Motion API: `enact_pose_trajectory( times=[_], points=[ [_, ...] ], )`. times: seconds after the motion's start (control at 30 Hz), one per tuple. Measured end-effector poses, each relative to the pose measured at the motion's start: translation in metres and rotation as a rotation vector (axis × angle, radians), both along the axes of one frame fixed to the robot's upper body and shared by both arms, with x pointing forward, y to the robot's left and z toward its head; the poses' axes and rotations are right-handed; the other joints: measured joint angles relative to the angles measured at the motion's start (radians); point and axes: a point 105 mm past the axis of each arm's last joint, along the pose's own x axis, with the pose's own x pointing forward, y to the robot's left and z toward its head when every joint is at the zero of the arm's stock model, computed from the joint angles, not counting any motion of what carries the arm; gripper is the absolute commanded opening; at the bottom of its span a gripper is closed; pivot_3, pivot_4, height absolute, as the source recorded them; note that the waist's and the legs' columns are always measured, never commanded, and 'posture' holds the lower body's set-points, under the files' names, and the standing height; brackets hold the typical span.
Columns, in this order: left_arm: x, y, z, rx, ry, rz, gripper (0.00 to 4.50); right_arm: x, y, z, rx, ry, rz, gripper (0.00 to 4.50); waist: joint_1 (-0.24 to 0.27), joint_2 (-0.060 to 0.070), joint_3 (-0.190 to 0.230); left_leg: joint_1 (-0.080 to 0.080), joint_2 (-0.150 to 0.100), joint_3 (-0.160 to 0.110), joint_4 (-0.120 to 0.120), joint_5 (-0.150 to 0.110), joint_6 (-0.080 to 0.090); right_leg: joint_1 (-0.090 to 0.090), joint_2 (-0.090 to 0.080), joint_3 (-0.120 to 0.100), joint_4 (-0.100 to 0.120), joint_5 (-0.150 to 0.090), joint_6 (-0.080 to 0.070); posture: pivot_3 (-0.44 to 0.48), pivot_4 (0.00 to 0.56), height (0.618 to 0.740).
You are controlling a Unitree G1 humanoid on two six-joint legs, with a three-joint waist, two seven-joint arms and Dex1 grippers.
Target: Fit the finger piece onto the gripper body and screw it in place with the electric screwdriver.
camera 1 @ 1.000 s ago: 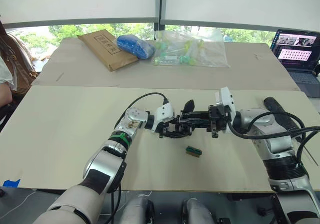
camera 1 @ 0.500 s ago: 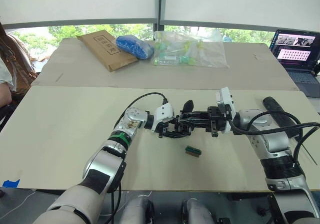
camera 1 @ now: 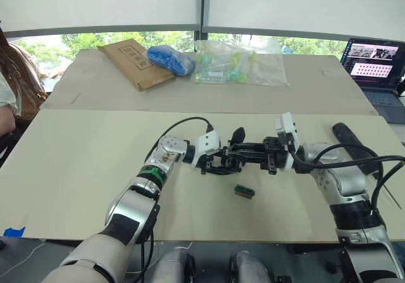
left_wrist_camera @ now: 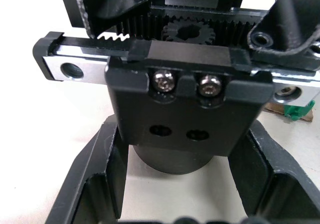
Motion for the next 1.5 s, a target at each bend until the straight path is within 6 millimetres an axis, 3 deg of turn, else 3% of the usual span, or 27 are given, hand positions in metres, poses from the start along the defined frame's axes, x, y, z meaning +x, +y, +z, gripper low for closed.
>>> enact_pose_trajectory(
  times=[0.3,0.8,1.5],
  points=[
    [0.001,0.002,-0.001,0.008,0.000,0.009,2.28,0.002,-0.005,-0.007,0.010,-0.120,0.016,0.22,-0.006,0.000,-0.001,0.004,0.000,0.000,0.000,0.000,0.000,0.003,0.000,0.001,0.000,0.000,0.000,0.000,0.150,0.732],
    [0.000,0.001,-0.002,0.019,-0.022,-0.006,2.28,0.008,-0.004,-0.004,-0.096,0.082,0.106,0.22,-0.004,-0.001,-0.005,0.005,0.001,-0.001,-0.001,0.000,0.000,0.003,-0.002,0.000,0.000,0.000,-0.001,0.000,0.150,0.732],
    [0.001,0.006,-0.010,0.038,-0.004,0.027,2.28,0.014,-0.001,-0.012,-0.149,0.103,0.046,0.22,-0.016,-0.006,-0.015,0.022,0.003,-0.002,-0.007,-0.002,-0.001,0.015,-0.007,-0.001,-0.004,0.000,-0.003,0.000,0.150,0.732]
  ],
)
